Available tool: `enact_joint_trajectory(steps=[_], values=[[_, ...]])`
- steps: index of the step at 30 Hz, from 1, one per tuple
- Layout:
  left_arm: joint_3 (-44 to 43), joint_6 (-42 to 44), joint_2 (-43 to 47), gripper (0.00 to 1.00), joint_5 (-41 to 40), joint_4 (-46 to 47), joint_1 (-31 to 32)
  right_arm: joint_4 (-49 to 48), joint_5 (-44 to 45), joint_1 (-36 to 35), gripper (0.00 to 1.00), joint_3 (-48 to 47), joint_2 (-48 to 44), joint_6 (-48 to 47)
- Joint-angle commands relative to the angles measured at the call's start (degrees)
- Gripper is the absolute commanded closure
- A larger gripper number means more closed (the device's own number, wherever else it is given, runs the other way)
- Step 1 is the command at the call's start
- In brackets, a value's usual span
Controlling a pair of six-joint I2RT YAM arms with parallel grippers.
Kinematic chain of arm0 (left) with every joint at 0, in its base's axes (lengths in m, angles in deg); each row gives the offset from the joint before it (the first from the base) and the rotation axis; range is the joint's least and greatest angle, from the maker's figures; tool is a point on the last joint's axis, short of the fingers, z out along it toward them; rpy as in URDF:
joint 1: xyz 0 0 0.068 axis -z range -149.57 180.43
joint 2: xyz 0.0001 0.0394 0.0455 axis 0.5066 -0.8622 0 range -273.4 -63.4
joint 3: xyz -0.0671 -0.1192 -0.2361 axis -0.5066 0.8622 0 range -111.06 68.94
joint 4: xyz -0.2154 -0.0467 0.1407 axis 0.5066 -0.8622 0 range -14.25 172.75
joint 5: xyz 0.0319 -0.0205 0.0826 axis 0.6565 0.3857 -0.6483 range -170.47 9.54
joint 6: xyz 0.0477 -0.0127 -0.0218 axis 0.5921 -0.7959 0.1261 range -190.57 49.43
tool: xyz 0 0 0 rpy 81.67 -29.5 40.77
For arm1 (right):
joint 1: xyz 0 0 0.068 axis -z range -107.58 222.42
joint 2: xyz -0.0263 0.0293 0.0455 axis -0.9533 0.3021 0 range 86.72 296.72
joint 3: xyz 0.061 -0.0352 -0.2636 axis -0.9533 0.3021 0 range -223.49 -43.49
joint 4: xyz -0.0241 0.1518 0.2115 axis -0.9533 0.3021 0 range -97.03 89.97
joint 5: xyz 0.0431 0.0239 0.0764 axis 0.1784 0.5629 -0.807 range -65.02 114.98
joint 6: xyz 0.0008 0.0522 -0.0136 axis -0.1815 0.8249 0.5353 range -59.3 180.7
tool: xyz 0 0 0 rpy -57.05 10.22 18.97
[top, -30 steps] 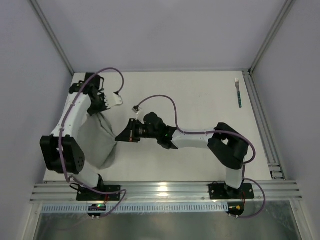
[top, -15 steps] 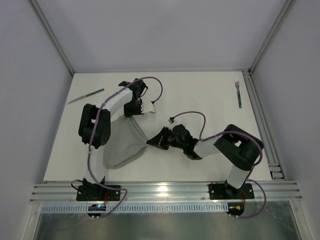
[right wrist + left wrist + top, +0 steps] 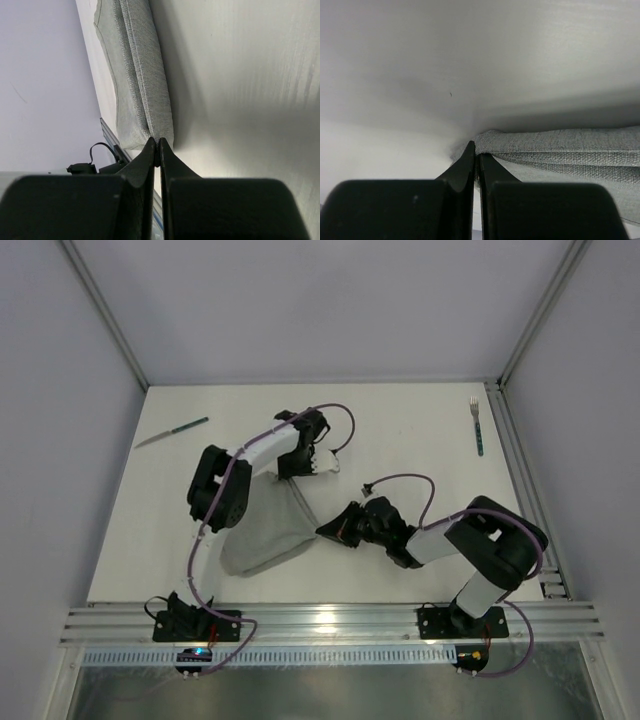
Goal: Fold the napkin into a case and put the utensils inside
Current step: Turn over the upper triangle folded napkin at the center of the board, then move the lower triangle-folded napkin to the center of the board.
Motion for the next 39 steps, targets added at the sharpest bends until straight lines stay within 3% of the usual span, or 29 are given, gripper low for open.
enact_joint_trajectory(steps=[1,5,8,12,14,19,24,28,32,39], values=[[-2.59,-2.34,0.82,0.99,-1.54,3.47,1.18,5.56,-0.31,0.21,0.97,1.49,-4.35,-3.31],[-3.29,-3.65,0.82,0.84,-0.93,4.96,1.89,11.36,-0.40,1.18,0.95,0.97,-5.95,-5.33],[-4.69,-4.53,0.91,0.69,-1.45,6.37,1.89,13.04,-2.32,2.23,0.85,0.70,-4.99,-5.86],[-6.80,-5.06,1.96,0.56,-1.36,7.25,1.81,16.10,-3.12,3.63,0.64,0.79,-5.41,-6.13],[-8.12,-5.50,3.36,0.42,-1.19,7.69,1.89,17.60,-3.21,4.16,0.56,0.44,-6.38,-6.91],[-11.99,-8.39,8.28,0.41,0.12,4.36,0.67,32.88,-1.55,4.43,0.50,-7.11,-11.56,-18.50],[-6.56,-18.06,18.45,0.48,4.96,-4.95,-6.35,44.83,-0.49,5.31,0.48,-17.11,-11.23,-30.37],[7.39,-22.37,27.08,0.53,8.22,-6.38,-15.58,48.29,-2.68,5.31,0.48,-22.32,-4.65,-35.48],[26.01,-23.34,33.94,0.47,8.39,-1.02,-23.40,47.58,-3.99,5.22,0.45,-24.34,-0.52,-38.20],[36.42,-26.68,35.10,0.46,7.51,8.55,-29.39,46.00,-8.13,5.04,0.47,-26.11,4.69,-40.84]])
